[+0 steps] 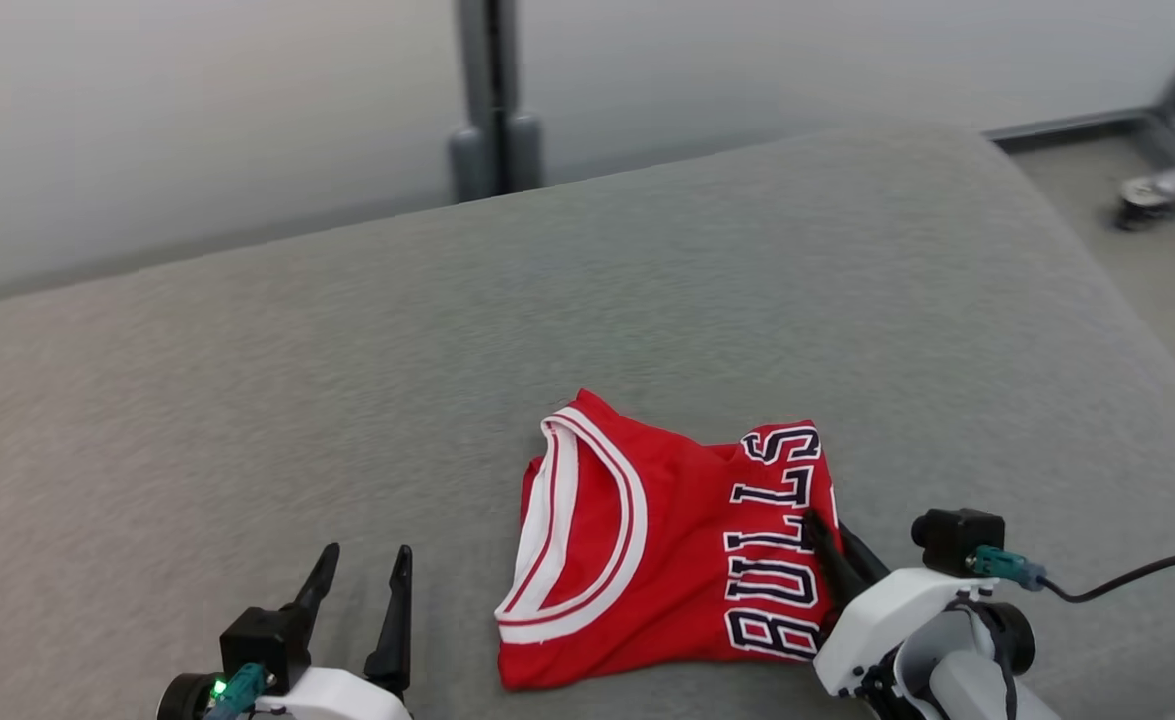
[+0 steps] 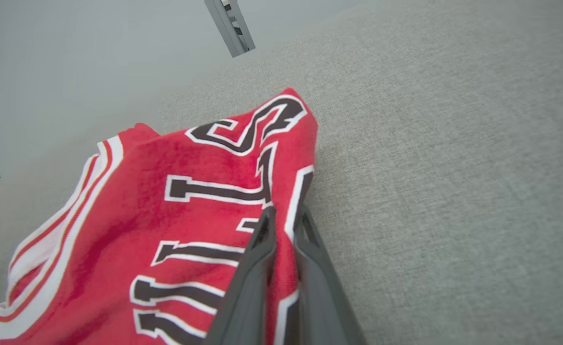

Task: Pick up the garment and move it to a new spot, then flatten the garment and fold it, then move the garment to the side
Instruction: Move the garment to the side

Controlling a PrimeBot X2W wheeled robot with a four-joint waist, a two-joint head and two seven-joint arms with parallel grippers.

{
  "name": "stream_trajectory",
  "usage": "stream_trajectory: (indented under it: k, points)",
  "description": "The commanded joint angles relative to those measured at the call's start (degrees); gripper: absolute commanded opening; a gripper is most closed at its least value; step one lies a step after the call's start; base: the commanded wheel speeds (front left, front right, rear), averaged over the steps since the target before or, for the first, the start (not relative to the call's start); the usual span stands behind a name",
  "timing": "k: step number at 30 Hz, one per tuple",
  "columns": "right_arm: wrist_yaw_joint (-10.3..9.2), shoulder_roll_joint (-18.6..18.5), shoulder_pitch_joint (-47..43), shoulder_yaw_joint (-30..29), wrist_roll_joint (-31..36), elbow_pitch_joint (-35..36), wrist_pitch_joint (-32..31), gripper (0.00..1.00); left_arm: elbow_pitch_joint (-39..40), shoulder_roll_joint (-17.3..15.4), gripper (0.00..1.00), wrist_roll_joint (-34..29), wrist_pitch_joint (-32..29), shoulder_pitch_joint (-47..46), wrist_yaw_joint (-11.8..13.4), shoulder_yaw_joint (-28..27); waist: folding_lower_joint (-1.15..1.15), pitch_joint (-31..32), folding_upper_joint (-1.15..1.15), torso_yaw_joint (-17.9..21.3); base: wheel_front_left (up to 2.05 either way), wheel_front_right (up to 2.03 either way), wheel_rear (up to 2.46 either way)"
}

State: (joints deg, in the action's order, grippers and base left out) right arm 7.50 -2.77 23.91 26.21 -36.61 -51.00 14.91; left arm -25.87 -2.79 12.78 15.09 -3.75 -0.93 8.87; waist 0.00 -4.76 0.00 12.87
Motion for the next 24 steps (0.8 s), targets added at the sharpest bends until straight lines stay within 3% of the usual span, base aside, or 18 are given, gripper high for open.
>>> stream_trajectory:
  k: [1,7,12,18,24]
  points:
    - [-0.02,-0.32,-0.76,0.50,0.25,0.66,0.38,0.00,0.24,-0.22,1.00,0.54,0.08,-0.42,0.29,0.49,0.00,1.44,0.00,8.15,0.00,0.00,0.00]
    - [-0.02,-0.31,-2.04,1.92,-0.29,2.87,0.39,0.00,0.41,-0.26,1.00,0.93,0.08,-1.65,0.56,2.52,0.00,0.85,0.00,13.42,0.00,0.00,0.00]
    - [-0.02,-0.30,-1.04,0.91,1.22,2.92,0.39,0.00,0.41,-0.28,1.00,0.87,0.08,-2.26,0.62,3.35,0.00,-0.02,0.00,14.33,0.00,0.00,0.00]
    - [-0.02,-0.28,2.41,-3.25,5.46,2.91,0.39,0.00,0.42,-0.25,1.00,-0.65,0.08,-3.78,-0.20,3.93,0.00,-2.85,0.00,11.32,0.00,0.00,0.00]
    - [-0.02,-0.83,10.70,-9.59,11.91,-0.88,0.39,0.00,0.46,-0.28,1.00,-3.49,0.08,-6.72,-1.48,3.53,0.00,-6.99,0.00,5.49,0.00,0.00,0.00]
